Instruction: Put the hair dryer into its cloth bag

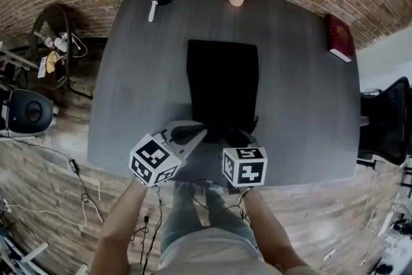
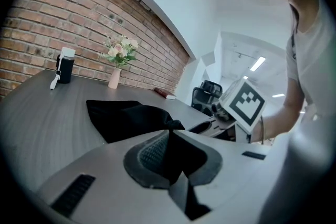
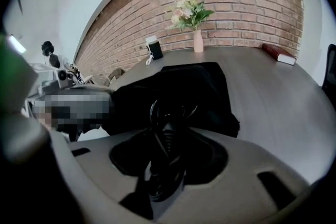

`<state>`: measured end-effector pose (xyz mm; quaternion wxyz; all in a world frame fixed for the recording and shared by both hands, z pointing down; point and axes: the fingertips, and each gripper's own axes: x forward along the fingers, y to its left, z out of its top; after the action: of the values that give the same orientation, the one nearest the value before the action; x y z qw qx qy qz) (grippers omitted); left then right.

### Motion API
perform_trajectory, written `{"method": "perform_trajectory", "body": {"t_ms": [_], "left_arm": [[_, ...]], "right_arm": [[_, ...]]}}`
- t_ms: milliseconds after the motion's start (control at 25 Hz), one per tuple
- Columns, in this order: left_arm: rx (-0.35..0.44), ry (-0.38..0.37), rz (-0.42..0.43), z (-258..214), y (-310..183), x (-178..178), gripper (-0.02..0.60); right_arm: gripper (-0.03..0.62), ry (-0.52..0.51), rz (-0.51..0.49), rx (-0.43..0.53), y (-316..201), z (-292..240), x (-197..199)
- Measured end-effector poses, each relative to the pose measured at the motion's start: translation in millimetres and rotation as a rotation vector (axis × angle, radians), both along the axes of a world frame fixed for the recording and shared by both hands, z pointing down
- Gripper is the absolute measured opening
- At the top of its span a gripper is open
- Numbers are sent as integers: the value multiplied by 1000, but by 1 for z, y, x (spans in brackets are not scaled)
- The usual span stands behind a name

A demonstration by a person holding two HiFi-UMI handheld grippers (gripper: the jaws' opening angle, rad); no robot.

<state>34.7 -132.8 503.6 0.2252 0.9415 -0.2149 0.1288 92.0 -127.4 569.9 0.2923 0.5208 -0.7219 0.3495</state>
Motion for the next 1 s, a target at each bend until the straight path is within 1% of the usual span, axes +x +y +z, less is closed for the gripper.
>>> {"method": "perform_trajectory", "body": {"t_ms": [200, 400, 520, 760, 1000], "left_arm": [[-2, 9, 11, -4, 1, 2, 18], [-7, 19, 24, -7, 4, 5, 18], [-15, 29, 18, -8, 3, 5, 18], [-36, 19, 12, 0, 1, 0, 18], [-46, 7, 7, 7, 2, -2, 18]], "right_arm": [[146, -36, 31, 36, -26, -12, -1], [144, -70, 66, 57, -47, -14, -4], [144, -89, 80, 68, -58, -13, -5], [158, -127, 71, -5, -59, 9, -9], [163, -110, 49, -24, -57, 23, -10]]}}
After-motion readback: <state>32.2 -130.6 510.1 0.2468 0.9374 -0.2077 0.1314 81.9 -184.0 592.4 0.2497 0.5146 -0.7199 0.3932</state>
